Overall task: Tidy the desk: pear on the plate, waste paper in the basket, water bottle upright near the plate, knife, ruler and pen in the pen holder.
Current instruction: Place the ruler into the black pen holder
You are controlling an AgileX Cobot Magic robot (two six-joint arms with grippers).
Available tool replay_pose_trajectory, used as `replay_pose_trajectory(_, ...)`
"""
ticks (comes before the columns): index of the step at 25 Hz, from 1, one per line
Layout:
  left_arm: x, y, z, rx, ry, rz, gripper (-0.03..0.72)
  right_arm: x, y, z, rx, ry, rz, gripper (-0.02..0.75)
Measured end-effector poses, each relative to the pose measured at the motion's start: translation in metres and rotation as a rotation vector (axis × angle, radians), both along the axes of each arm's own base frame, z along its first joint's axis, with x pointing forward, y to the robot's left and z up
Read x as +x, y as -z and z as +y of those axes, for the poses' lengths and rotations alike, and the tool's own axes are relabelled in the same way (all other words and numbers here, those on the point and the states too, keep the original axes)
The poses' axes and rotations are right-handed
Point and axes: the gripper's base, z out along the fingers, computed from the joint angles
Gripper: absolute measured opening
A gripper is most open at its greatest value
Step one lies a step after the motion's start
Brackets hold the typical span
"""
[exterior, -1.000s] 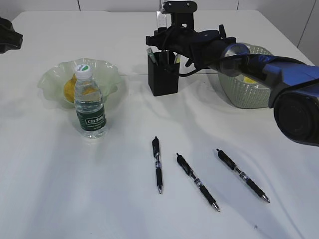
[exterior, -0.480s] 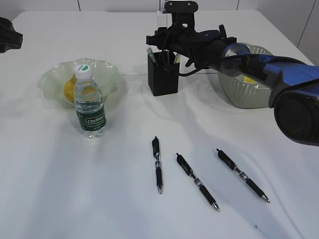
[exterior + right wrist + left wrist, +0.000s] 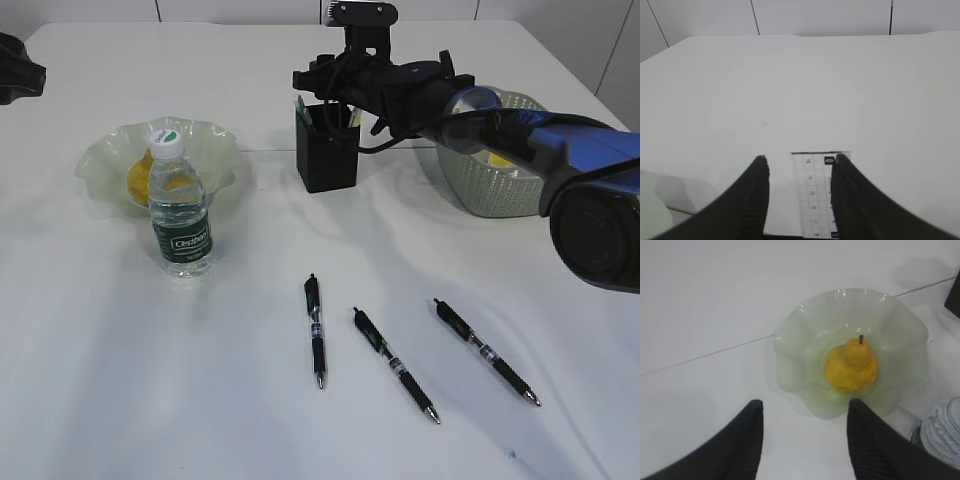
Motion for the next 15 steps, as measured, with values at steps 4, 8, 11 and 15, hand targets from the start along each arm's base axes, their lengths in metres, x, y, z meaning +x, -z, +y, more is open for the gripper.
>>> replay_pose_trajectory(4,0.000,0.000,0.000,0.000,0.000,-0.001,0.380,0.000,0.000,0.001,-0.001,-0.015,0.003,0.305)
replay_pose_trajectory(8,0.000,0.000,0.000,0.000,0.000,-0.003,0.381,-0.001,-0.005,0.001,0.001,-0.019,-0.006,0.305)
replay_pose_trajectory(11,0.000,0.000,0.000,-0.001,0.001,-0.006,0.381,-0.002,-0.012,0.001,0.006,-0.021,-0.016,0.305)
replay_pose_trajectory(15,0.000,-0.001,0.000,-0.001,0.001,-0.008,0.381,-0.002,-0.017,0.001,0.029,-0.017,-0.017,0.305)
